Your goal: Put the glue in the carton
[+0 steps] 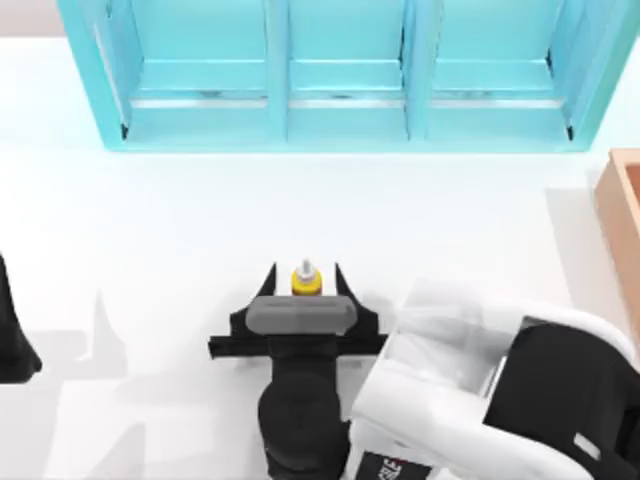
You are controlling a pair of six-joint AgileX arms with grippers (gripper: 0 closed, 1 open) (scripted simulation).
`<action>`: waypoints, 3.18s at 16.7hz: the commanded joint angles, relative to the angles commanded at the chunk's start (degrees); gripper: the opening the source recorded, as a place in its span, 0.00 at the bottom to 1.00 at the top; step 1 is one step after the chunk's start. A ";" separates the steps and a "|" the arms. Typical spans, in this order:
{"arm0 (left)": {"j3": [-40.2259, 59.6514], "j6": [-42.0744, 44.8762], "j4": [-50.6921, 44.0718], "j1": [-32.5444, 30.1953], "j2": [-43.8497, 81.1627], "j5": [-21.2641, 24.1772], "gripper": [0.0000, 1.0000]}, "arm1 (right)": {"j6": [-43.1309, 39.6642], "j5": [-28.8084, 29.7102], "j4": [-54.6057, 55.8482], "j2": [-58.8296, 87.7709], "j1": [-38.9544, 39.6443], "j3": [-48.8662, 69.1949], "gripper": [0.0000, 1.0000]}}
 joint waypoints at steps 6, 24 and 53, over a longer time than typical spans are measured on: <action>0.00 0.00 0.00 0.00 0.00 0.00 1.00 | 0.00 0.00 0.00 0.00 0.00 0.00 0.02; 0.00 0.00 0.00 0.00 0.00 0.00 1.00 | 0.35 -0.16 -12.49 -16.16 0.16 -3.72 0.00; 0.00 0.00 0.00 0.00 0.00 0.00 1.00 | -2.21 -87.15 -10.63 -28.70 -56.03 -18.78 0.00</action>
